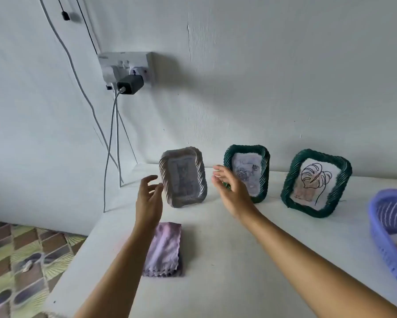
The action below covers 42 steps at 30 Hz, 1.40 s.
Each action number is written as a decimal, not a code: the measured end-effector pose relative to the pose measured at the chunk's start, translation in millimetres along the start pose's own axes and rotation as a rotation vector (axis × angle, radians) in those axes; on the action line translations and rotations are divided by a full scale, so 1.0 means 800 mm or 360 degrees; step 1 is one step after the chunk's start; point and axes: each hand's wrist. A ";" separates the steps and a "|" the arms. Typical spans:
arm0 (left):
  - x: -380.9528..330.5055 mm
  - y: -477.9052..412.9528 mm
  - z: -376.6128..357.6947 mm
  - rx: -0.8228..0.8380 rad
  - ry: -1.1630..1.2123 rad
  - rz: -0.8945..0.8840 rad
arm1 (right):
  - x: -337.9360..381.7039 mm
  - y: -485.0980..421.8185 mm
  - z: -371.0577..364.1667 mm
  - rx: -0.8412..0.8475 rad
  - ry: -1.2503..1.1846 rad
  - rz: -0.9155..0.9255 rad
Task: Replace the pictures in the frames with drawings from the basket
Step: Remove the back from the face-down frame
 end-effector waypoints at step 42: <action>-0.058 0.115 -0.005 0.0615 0.0159 -0.0001 | -0.034 0.092 0.076 0.0279 -0.0074 -0.0502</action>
Point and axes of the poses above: each hand's wrist, its own y-axis away from the middle knuckle, its own z-axis out of the back of the hand, x = y × z, and after that the axes turned 2 degrees about y, right-handed
